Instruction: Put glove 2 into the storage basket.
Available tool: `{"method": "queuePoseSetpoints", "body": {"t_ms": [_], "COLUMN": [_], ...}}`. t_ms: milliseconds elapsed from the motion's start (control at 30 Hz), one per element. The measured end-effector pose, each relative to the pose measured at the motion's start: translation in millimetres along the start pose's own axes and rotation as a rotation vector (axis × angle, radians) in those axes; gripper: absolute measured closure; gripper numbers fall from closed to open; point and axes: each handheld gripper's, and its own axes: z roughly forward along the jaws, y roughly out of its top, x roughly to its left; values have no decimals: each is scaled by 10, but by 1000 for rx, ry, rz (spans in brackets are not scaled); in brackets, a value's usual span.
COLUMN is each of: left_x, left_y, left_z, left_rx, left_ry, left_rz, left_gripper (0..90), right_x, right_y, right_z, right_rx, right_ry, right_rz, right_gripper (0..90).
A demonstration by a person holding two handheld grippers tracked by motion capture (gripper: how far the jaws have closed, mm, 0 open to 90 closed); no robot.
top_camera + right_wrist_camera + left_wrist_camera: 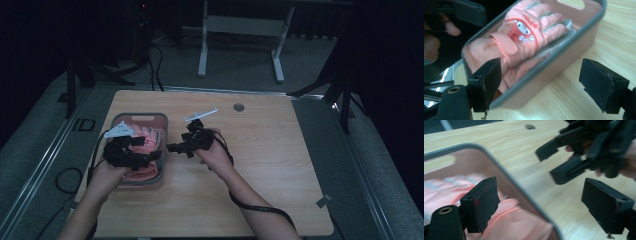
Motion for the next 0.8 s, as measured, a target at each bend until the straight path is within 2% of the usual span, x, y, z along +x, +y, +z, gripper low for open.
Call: {"method": "queuePoseSetpoints", "body": {"t_ms": [133, 200, 333, 567, 700, 800], "left_x": [-180, -197, -315, -509, -592, -675], "left_y": [-1, -3, -28, -104, -144, -173], "left_z": [131, 145, 250, 451, 534, 601], "left_rx": [9, 11, 16, 39, 33, 39], "left_ry": [-41, -45, -78, -120, -153, -167], "left_rz": [34, 37, 52, 87, 89, 107], "left_gripper": [143, 143, 143, 143, 143, 143], "right_x": [-84, -105, -148, -216, -275, -312], "right_y": [-118, -175, -274, -452, -575, -658], "right_z": [-141, -193, -255, -308, -341, -364], "right_rx": [-15, -15, -12, 3, 2, 1], "right_ry": [-4, -19, -22, -35, -31, -39], "right_rz": [4, -5, -8, -11, -16, -27], "right_gripper": [179, 178, 178, 178, 178, 178]}}
